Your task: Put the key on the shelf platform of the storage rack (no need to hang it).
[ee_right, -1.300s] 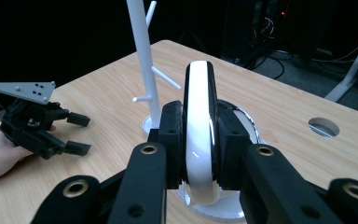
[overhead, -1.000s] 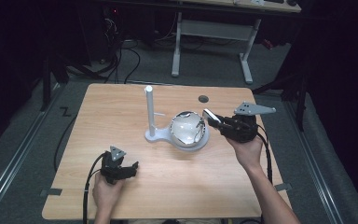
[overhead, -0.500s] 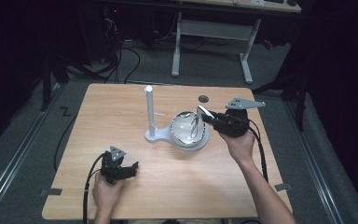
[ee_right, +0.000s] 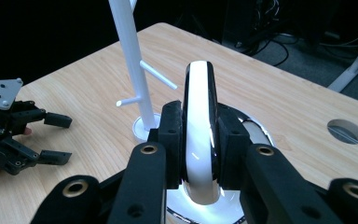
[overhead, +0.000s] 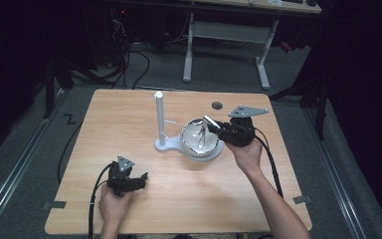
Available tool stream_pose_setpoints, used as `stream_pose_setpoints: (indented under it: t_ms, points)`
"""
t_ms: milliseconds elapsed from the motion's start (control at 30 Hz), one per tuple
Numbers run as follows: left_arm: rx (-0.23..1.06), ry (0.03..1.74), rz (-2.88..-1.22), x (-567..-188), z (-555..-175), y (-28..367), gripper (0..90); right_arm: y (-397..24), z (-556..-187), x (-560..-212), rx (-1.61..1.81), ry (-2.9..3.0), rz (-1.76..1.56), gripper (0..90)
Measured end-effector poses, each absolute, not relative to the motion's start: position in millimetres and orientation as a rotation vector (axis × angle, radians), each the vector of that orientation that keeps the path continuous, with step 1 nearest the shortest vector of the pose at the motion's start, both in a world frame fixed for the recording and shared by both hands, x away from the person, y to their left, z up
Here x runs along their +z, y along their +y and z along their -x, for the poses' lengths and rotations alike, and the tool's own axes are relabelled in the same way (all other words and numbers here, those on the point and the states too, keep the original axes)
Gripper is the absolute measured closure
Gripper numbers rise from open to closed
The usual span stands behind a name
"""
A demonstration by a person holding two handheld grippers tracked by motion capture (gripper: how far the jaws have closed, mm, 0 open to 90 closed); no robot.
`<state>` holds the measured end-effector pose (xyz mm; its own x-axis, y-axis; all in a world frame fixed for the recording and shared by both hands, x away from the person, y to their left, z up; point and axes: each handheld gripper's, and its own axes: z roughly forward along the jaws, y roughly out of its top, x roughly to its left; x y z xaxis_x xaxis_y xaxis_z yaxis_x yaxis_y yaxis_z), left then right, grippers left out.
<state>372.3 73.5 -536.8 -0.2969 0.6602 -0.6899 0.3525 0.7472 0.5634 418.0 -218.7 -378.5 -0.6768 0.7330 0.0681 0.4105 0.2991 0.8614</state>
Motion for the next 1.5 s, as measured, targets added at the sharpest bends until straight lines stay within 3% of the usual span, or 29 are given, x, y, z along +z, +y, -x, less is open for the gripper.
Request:
stream_pose_setpoints:
  t_ms: [1500]
  points:
    - [0.369,1.918,-0.765,-536.5,-372.4,72.9,18.7,-209.7,-462.6,-443.5,1.063,2.304,-1.237,75.7]
